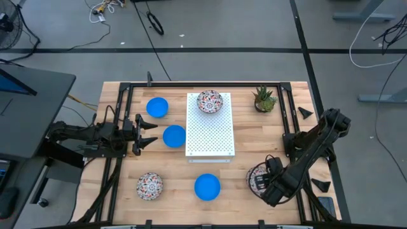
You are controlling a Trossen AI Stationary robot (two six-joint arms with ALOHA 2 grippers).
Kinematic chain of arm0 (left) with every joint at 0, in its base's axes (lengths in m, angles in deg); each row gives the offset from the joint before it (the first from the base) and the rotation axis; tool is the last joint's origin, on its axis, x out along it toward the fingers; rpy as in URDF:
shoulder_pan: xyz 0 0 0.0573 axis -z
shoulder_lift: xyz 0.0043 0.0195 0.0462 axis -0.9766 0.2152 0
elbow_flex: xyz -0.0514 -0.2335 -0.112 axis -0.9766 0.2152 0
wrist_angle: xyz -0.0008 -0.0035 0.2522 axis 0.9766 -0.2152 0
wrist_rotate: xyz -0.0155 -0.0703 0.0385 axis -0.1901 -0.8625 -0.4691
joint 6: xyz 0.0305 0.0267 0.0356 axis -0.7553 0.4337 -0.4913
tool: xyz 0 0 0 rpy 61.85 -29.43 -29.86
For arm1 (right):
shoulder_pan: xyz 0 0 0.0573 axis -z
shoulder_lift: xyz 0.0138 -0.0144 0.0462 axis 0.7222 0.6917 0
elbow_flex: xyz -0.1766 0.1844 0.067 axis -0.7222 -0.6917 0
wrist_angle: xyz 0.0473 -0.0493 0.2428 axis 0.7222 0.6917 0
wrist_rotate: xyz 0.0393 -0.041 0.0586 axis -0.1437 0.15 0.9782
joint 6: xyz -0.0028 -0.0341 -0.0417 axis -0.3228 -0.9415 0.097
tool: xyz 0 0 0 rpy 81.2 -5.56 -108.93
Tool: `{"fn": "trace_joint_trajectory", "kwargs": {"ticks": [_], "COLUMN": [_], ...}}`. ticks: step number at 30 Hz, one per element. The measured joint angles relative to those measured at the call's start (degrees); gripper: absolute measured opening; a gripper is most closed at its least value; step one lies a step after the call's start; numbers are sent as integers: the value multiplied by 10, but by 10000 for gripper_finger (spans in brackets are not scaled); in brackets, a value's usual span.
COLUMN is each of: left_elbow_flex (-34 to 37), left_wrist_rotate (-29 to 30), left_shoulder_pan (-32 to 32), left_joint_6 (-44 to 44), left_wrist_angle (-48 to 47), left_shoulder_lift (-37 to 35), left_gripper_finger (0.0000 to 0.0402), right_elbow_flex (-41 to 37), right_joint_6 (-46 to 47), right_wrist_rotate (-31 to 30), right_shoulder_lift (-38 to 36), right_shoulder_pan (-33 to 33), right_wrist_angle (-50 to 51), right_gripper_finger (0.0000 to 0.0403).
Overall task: Pick & Place Mini bowls
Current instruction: Stack the right white bowl on top of the other white bowl on the shelf
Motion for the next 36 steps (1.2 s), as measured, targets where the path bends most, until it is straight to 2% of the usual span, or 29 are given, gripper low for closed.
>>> {"fn": "trace_joint_trajectory", "kwargs": {"ticks": [12, 19, 30, 36], "left_elbow_flex": [0, 0, 0, 0], "left_wrist_rotate": [0, 0, 0, 0], "left_shoulder_pan": [0, 0, 0, 0], "left_joint_6": [0, 0, 0, 0], "left_wrist_angle": [0, 0, 0, 0], "left_shoulder_lift": [0, 0, 0, 0], "left_gripper_finger": [288, 288, 288, 288], "right_elbow_flex": [-3, -83, -98, -98], "right_joint_6": [2, 2, -20, -20], "right_wrist_rotate": [8, 49, 19, 9], "right_shoulder_lift": [9, -2, -3, -3], "right_shoulder_pan": [-3, -3, 1, 1], "right_wrist_angle": [-40, -145, -148, -151], "right_gripper_finger": [201, 201, 201, 165]}}
